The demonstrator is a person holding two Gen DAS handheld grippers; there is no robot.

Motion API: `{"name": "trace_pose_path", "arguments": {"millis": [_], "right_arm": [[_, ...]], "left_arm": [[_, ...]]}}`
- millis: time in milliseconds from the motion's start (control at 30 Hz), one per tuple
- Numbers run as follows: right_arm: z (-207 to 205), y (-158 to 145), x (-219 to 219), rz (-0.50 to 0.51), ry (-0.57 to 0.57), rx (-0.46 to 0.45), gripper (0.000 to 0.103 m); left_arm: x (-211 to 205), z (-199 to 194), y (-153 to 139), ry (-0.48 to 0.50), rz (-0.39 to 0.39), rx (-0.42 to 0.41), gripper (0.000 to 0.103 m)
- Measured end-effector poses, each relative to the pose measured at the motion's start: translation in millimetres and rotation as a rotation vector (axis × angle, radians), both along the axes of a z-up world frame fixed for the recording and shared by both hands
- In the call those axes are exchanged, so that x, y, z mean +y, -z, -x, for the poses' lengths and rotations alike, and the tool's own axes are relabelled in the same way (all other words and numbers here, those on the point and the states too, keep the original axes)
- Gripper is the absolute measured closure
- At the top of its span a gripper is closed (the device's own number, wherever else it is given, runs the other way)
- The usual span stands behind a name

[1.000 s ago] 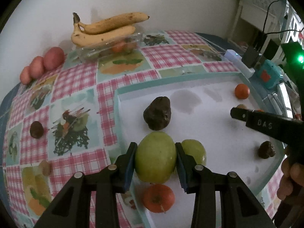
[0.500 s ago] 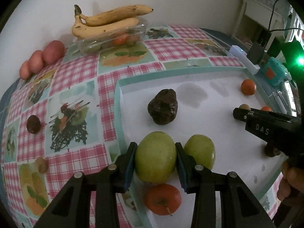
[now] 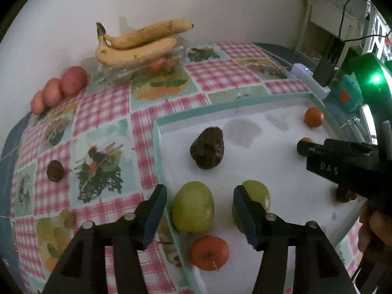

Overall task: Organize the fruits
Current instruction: 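Lower both fruits into the tray and open both tools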

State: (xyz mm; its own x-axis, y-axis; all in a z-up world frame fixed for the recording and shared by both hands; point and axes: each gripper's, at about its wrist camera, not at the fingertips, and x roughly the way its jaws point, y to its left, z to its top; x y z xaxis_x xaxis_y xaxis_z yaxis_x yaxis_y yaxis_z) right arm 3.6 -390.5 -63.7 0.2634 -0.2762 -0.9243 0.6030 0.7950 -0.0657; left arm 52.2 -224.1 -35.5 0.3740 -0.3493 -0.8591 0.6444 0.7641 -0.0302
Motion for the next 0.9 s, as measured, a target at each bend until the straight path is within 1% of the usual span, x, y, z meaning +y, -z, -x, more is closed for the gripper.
{"name": "trace_pose_path", "arguments": {"millis": [100,167,200,233,267,300,333,367,400,433,467,500,533,600,700,833,867,900], "right_arm": [[2.6,-15.5,-1.2,0.022,0.008,-0.035,0.046],[5.5,-27.2,-2.4,0.037,0.016,-0.058,0.045],[6.0,-31.1,-2.6,0.043,0.019,-0.064,0.043],[7.6,-36.4,-2.9,0.051,0.023,-0.072,0.041],[8.9,-39.2,-2.7,0.055,0.024,-0.075,0.032],[10.5,-41.8,-2.3,0.058,0.024,-0.079,0.028],[11.8,-44.2,-2.1,0.060,0.022,-0.086,0.028],[12.9,-44.8,-1.7,0.058,0.021,-0.091,0.028],[13.2,-45.2,-1.3,0.054,0.020,-0.095,0.028],[12.2,-44.3,-1.0,0.051,0.018,-0.094,0.028],[11.2,-43.0,0.9,0.050,0.015,-0.091,0.026],[10.7,-41.6,2.1,0.049,0.010,-0.087,0.022],[10.0,-39.7,3.9,0.045,0.002,-0.085,0.020],[8.6,-37.3,7.7,0.035,-0.009,-0.083,0.020],[5.5,-32.9,12.3,0.020,-0.026,-0.080,0.020],[2.1,-28.7,18.0,-0.013,-0.034,-0.089,0.019],[1.3,-28.0,19.2,-0.019,-0.036,-0.088,0.017],[0.3,-27.3,20.9,-0.025,-0.038,-0.087,0.011]], "left_arm": [[4.0,2.1,-8.9,-0.005,0.001,-0.010,0.039],[9.3,1.5,-14.6,-0.022,0.001,-0.015,0.034],[12.4,0.4,-17.2,-0.033,0.003,-0.017,0.032],[16.2,-1.1,-19.9,-0.046,0.007,-0.019,0.029],[18.8,-2.3,-22.0,-0.056,0.011,-0.021,0.027],[22.6,-4.1,-24.5,-0.070,0.016,-0.025,0.025],[28.7,-7.5,-27.6,-0.093,0.022,-0.032,0.021],[34.6,-10.3,-29.5,-0.113,0.026,-0.036,0.015],[39.1,-13.2,-30.5,-0.130,0.028,-0.038,0.011],[47.1,-18.7,-32.2,-0.163,0.032,-0.044,0.003],[53.9,-23.3,-32.9,-0.190,0.034,-0.048,0.000],[61.1,-28.5,-33.4,-0.220,0.035,-0.051,0.000],[69.0,-34.0,-33.7,-0.252,0.031,-0.054,0.000],[87.9,-46.2,-34.1,-0.323,0.017,-0.056,0.000],[115.3,-60.8,-33.9,-0.405,0.000,-0.051,0.000],[147.2,-76.4,-31.8,-0.481,-0.027,-0.040,0.000],[154.5,-79.8,-31.8,-0.496,-0.032,-0.039,0.000],[161.4,-82.6,-32.1,-0.509,-0.037,-0.039,0.000]]}}
